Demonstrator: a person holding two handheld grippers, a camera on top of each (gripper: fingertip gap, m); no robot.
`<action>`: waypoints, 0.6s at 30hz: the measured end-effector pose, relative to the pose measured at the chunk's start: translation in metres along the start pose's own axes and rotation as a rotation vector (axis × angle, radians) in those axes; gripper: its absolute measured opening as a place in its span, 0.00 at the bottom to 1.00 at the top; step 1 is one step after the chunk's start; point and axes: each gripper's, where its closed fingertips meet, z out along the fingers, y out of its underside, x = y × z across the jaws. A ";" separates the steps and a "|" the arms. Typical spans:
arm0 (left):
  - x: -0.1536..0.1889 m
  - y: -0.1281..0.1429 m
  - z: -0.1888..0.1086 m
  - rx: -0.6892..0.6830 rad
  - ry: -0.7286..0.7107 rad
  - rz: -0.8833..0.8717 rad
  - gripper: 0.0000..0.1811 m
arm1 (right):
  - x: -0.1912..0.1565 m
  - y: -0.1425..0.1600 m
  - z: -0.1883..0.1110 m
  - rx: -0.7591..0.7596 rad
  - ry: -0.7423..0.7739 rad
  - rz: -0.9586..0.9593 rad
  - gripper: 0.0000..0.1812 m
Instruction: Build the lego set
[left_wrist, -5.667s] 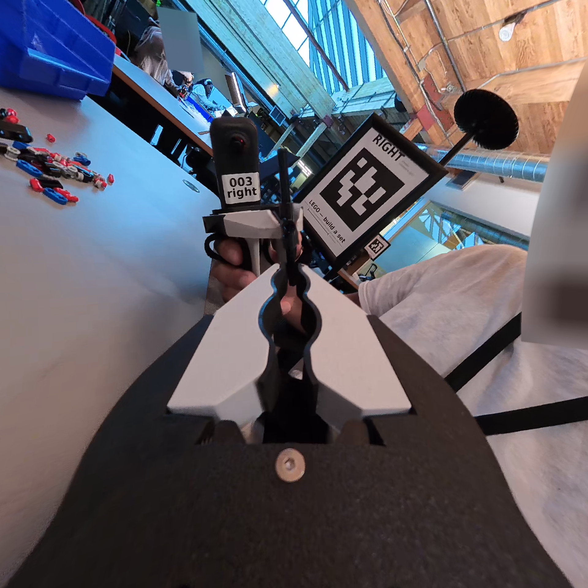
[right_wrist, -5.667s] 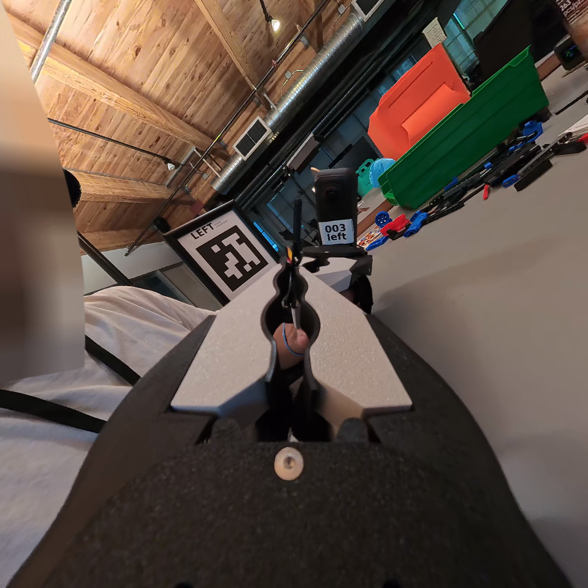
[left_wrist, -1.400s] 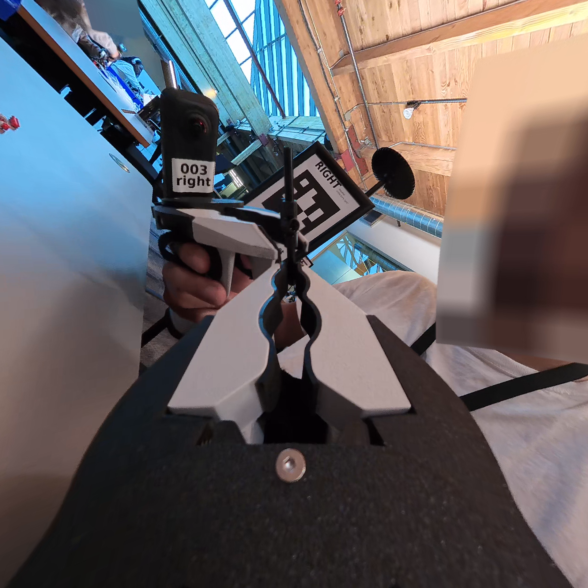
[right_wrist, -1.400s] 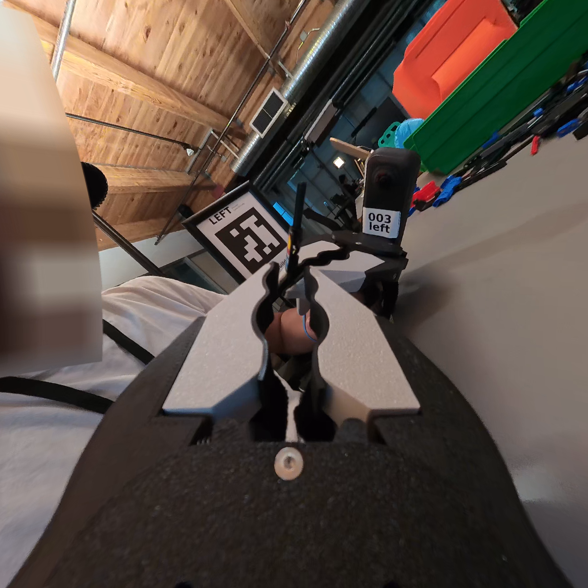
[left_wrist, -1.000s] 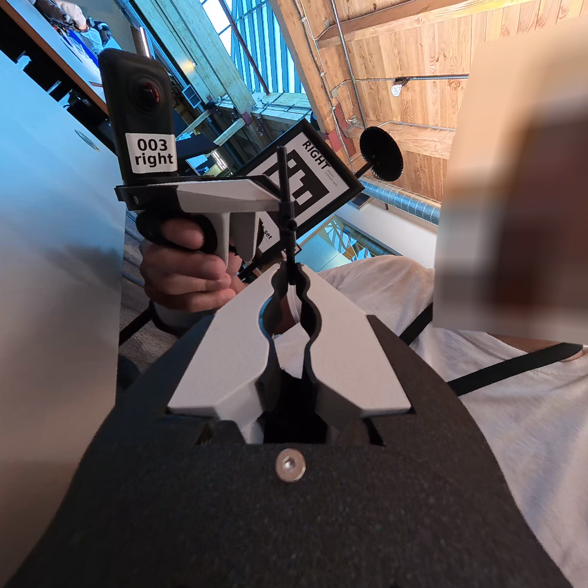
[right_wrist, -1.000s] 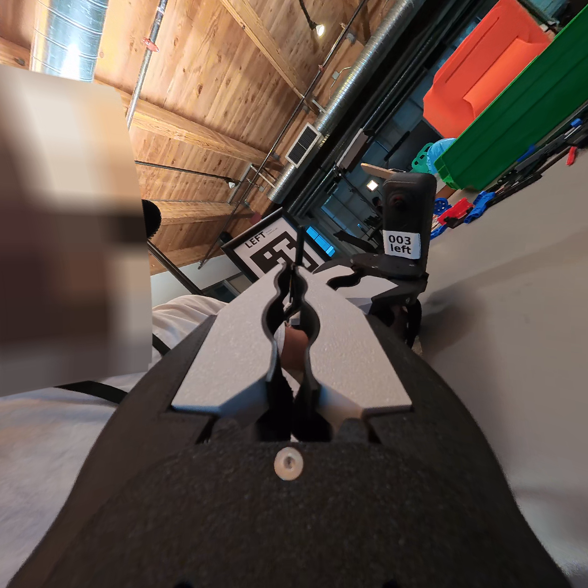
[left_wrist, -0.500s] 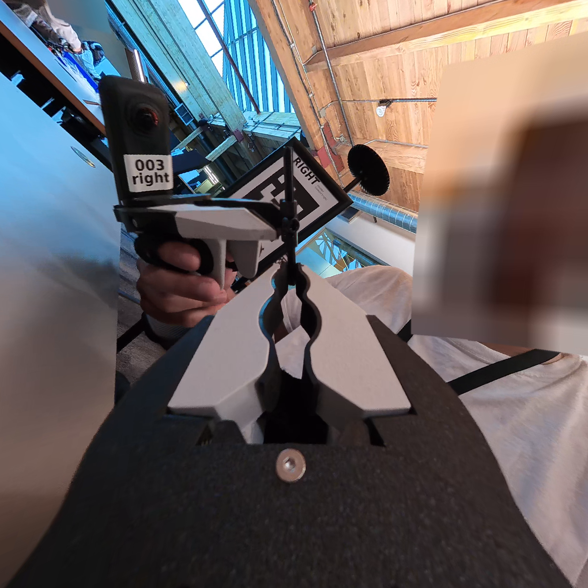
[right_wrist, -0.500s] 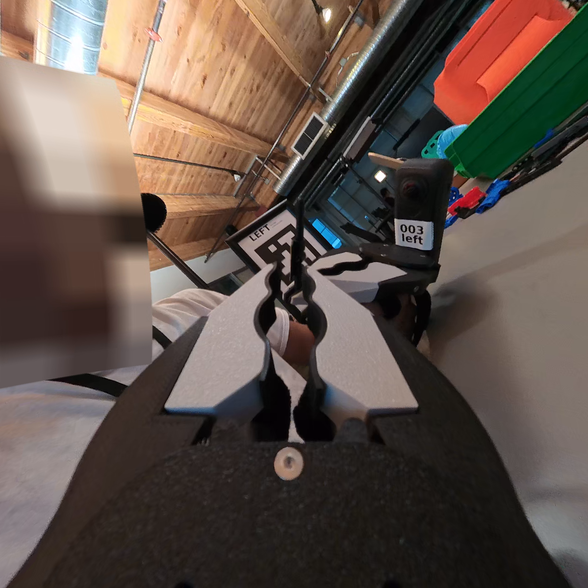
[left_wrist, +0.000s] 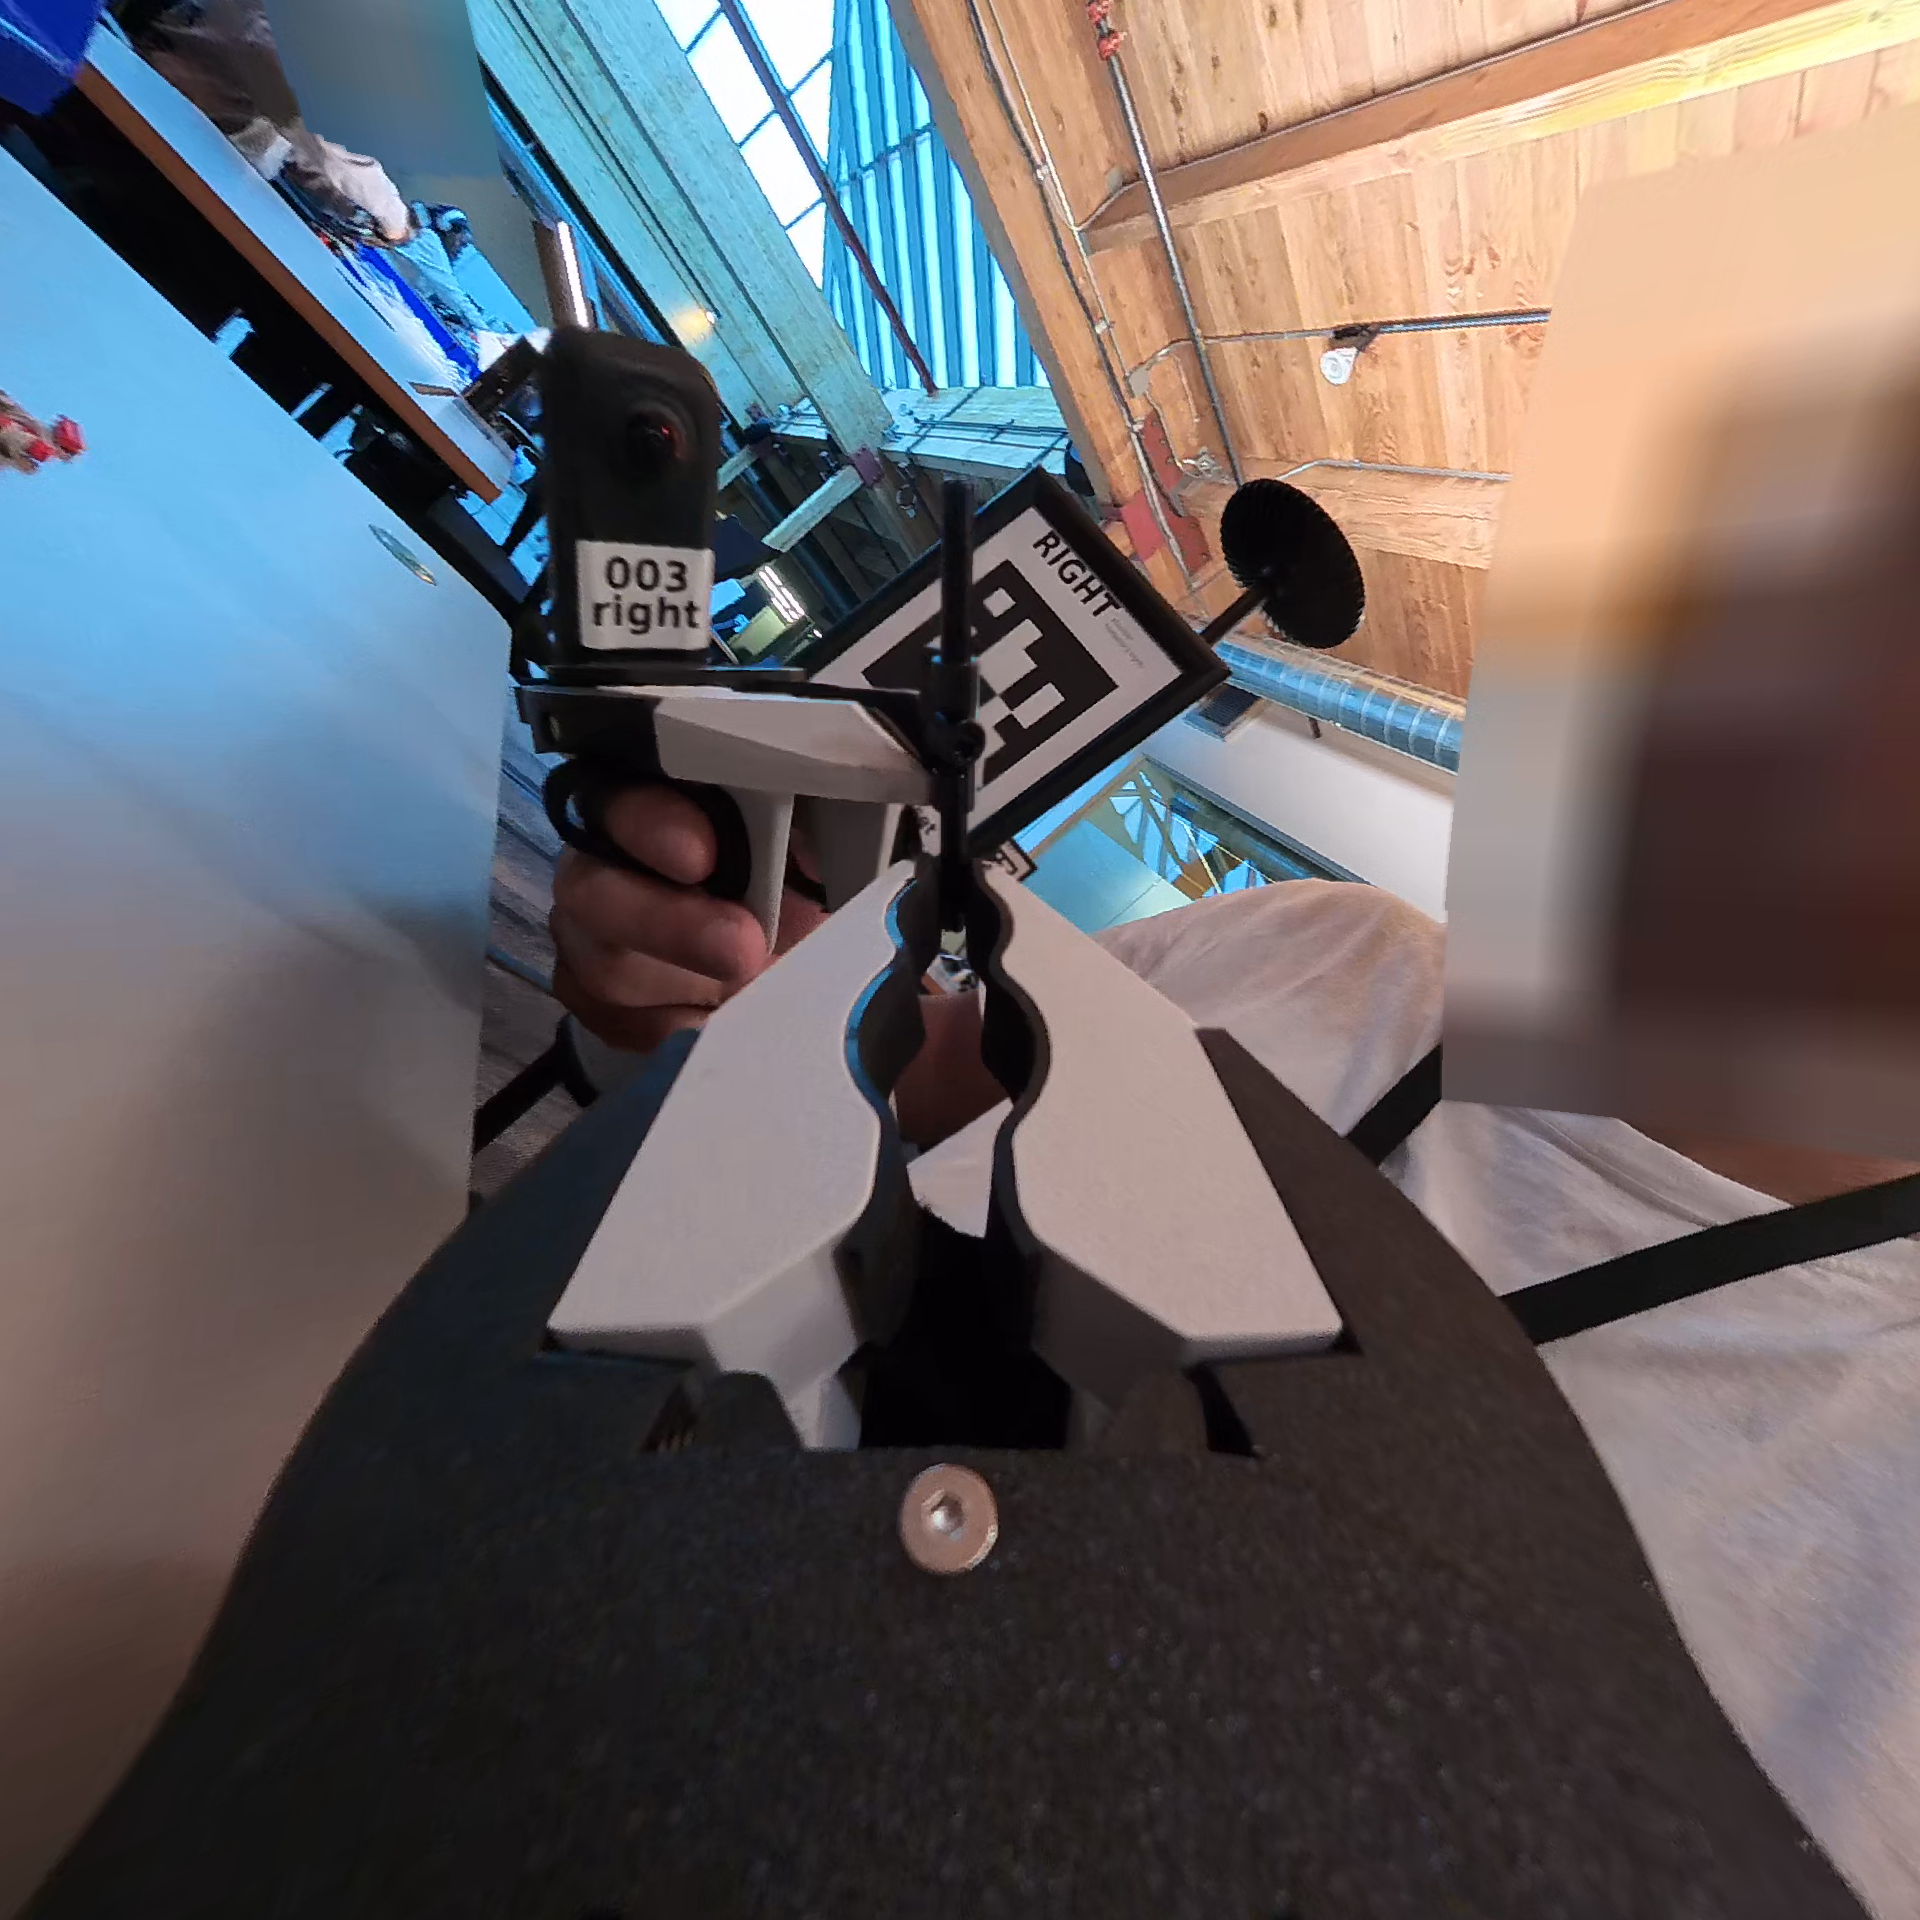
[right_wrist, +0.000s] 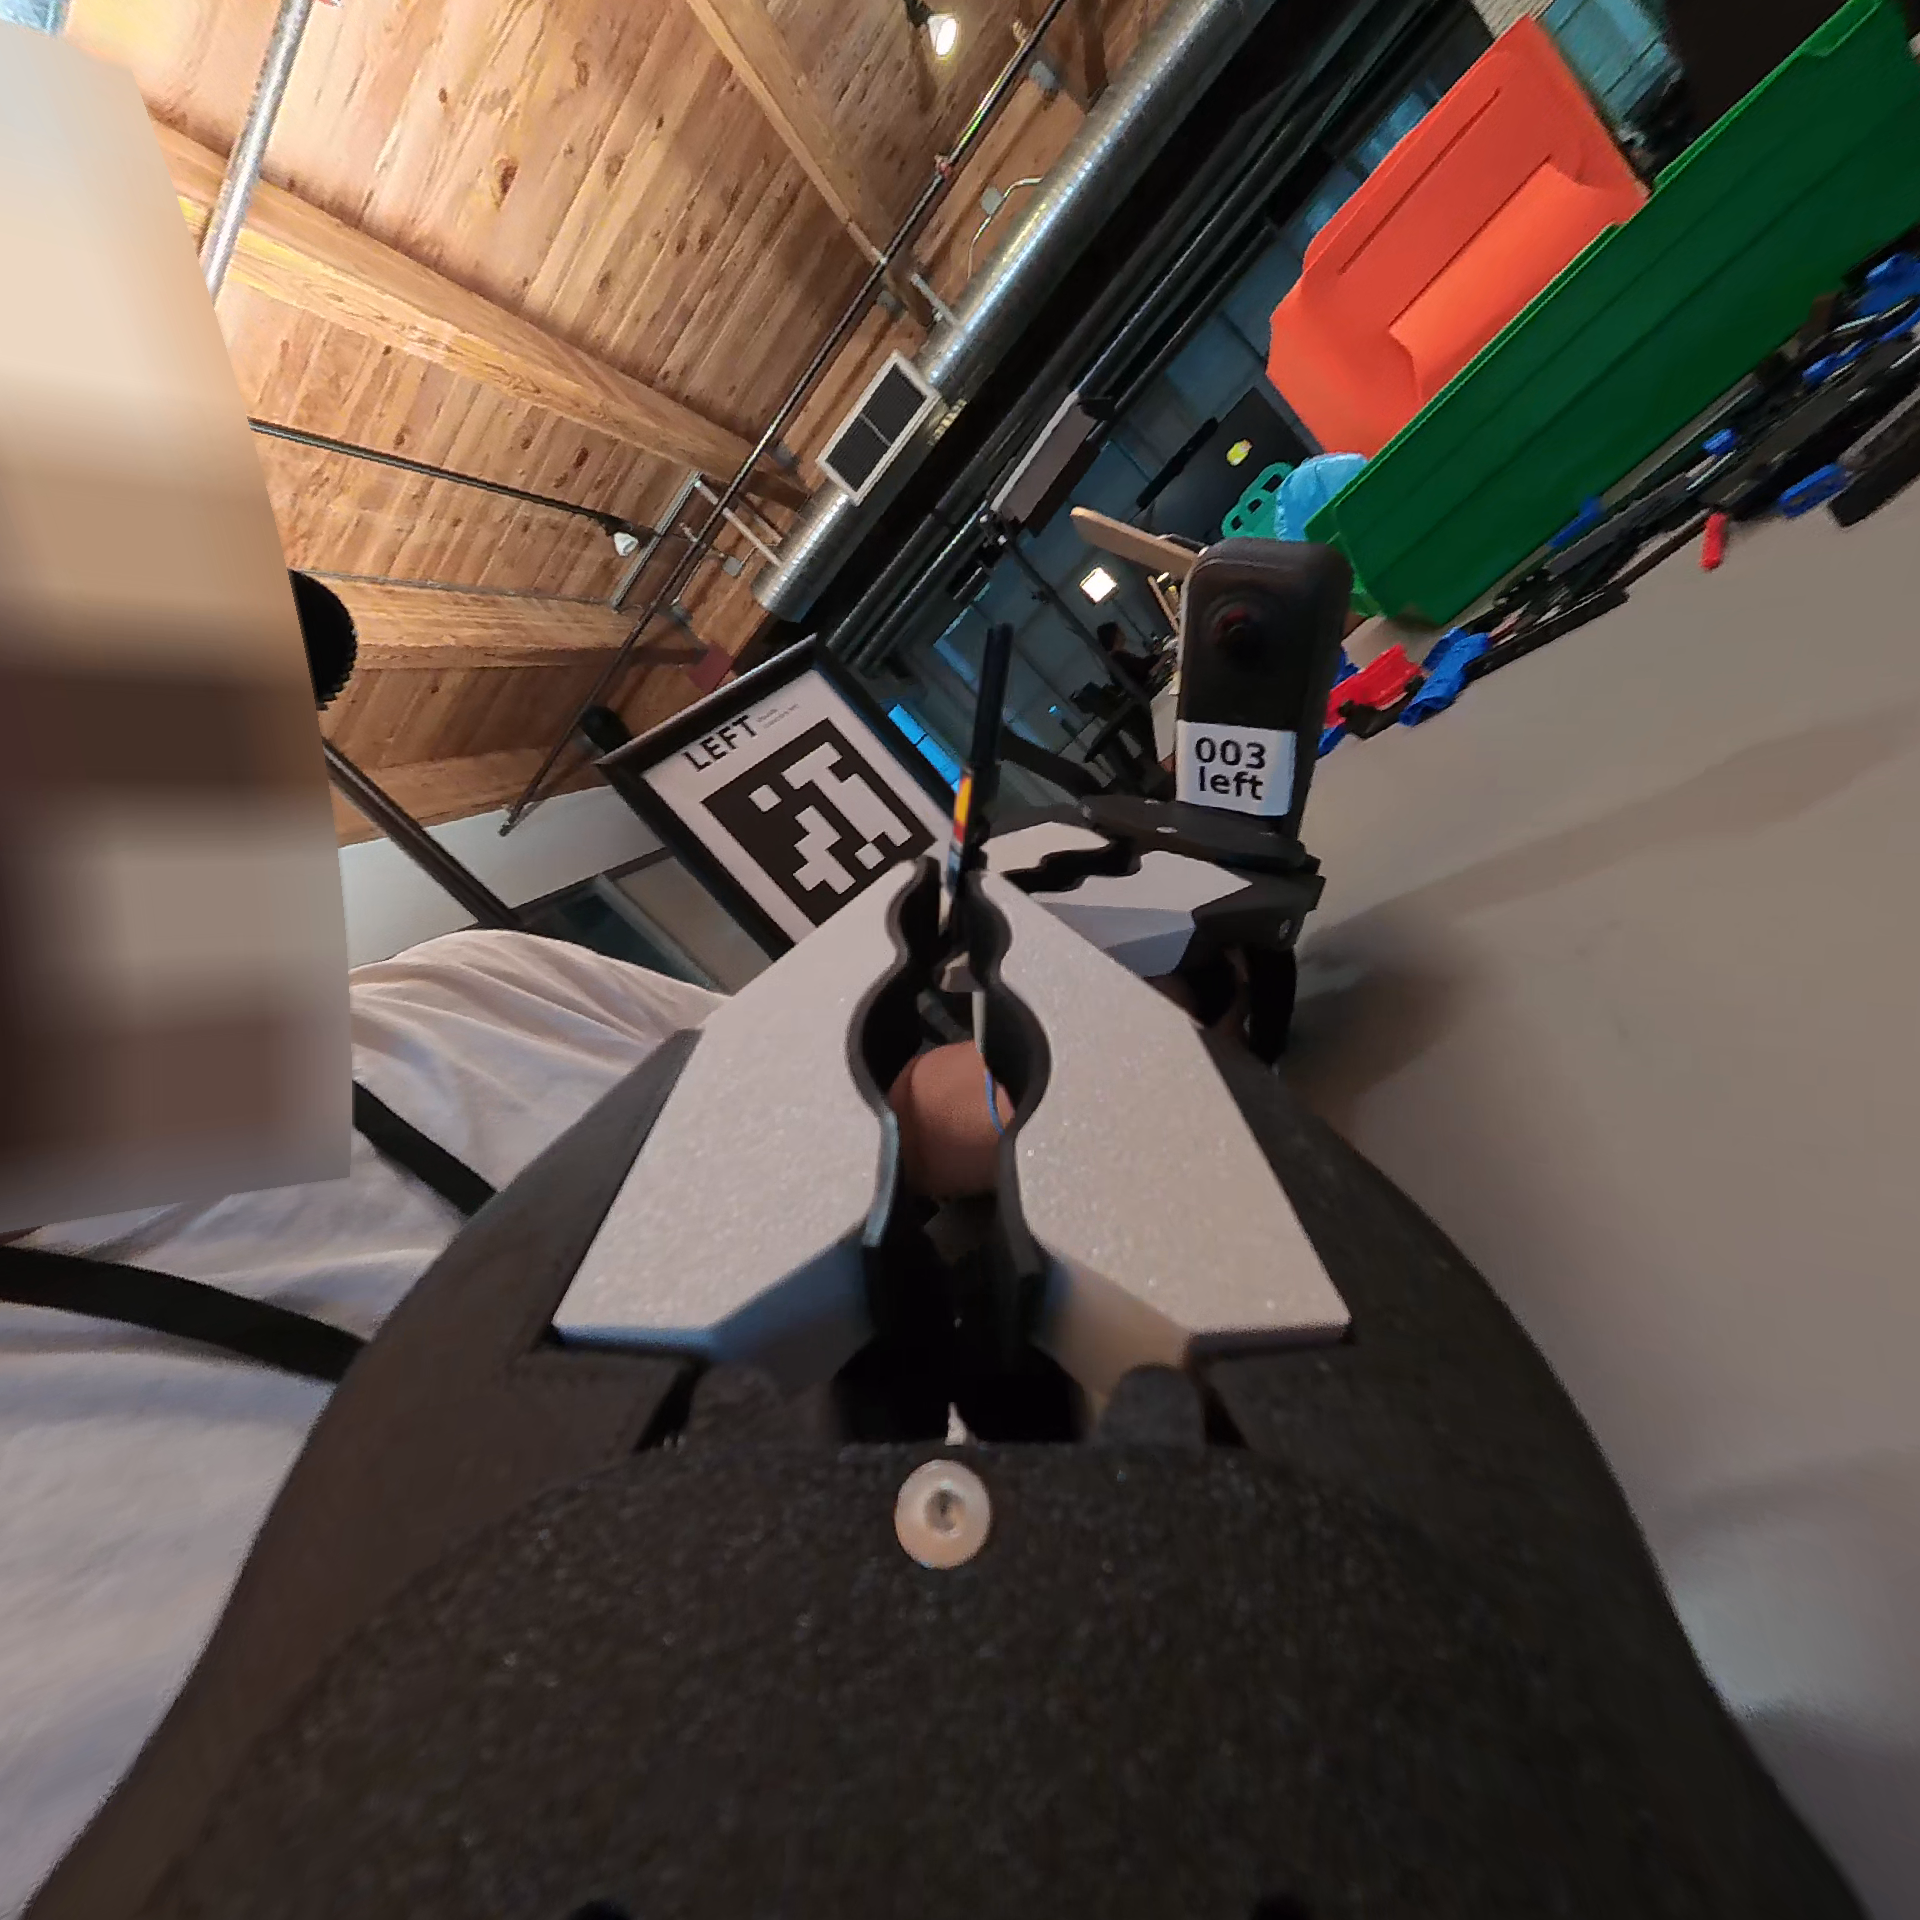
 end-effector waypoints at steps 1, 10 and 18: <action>-0.001 -0.001 -0.001 0.002 -0.014 0.008 0.01 | 0.001 -0.001 0.000 0.003 0.016 -0.012 0.02; -0.019 -0.031 -0.006 0.004 -0.235 0.185 0.01 | 0.020 -0.026 0.005 -0.106 0.151 -0.144 0.01; -0.053 -0.125 -0.067 -0.073 -0.504 0.486 0.14 | 0.085 -0.078 -0.003 -0.735 0.358 -0.393 0.00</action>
